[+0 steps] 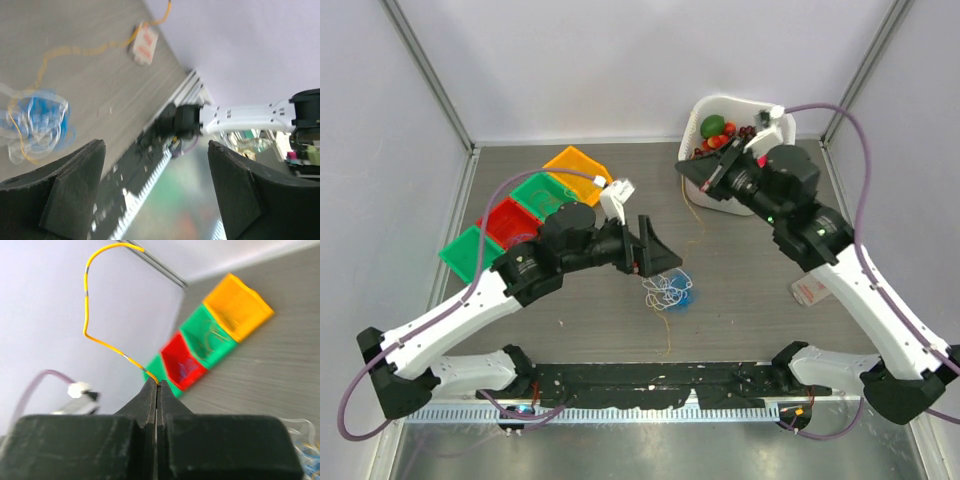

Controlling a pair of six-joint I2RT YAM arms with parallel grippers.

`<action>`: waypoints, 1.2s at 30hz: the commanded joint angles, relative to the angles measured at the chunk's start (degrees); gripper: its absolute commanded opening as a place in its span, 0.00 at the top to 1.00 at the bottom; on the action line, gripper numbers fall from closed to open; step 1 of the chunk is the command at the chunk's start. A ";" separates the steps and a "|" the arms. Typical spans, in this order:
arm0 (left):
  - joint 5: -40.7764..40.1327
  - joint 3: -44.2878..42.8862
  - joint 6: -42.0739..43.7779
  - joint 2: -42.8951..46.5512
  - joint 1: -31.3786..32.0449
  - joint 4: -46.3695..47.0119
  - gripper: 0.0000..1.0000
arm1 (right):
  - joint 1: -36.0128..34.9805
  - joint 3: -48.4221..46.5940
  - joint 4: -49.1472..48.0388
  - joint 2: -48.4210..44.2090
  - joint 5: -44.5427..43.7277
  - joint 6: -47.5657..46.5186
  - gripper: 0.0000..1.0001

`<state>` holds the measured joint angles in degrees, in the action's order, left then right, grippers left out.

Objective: Untangle the cables

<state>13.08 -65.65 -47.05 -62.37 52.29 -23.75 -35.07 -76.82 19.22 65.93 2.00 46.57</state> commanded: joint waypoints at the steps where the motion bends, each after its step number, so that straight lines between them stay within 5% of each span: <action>1: -5.78 -4.12 12.74 -5.99 3.33 20.85 0.16 | 0.26 -10.44 2.57 -1.25 0.37 10.29 0.99; 5: -8.77 -11.59 23.30 -11.45 6.59 20.85 0.18 | 0.35 -15.02 2.84 -0.45 -0.85 15.65 0.99; 13: -20.11 -12.40 29.73 -13.13 7.03 27.17 0.31 | 0.35 -15.03 0.03 -0.45 -0.24 23.47 0.99; 17: -16.88 -13.45 30.43 -13.66 7.12 27.35 0.36 | 0.35 -14.85 -0.50 -0.72 -0.41 25.32 0.99; 22: -4.40 -12.75 27.71 -14.36 7.03 31.65 0.22 | 0.44 -14.94 -1.90 -0.72 -1.12 26.03 0.99; 24: -2.11 -12.75 26.75 -15.06 7.03 32.88 0.09 | 0.44 -15.55 -2.08 -0.37 -1.12 26.47 0.99; 26: -2.87 -13.89 26.92 -15.94 7.12 32.54 0.07 | 0.27 -16.52 -2.17 0.25 -0.25 26.73 0.99; 34: -11.05 -18.73 29.56 -18.23 6.95 29.98 0.40 | 0.27 -16.43 -3.23 -0.45 0.99 28.67 0.99; 36: -11.50 -18.64 29.38 -18.31 6.95 30.69 0.55 | 0.27 -16.17 -3.23 -0.54 1.25 28.75 0.99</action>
<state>4.75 -82.28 -18.79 -81.17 59.40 3.68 -34.85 -91.31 19.51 66.26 2.55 74.08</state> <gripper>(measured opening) 0.568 0.029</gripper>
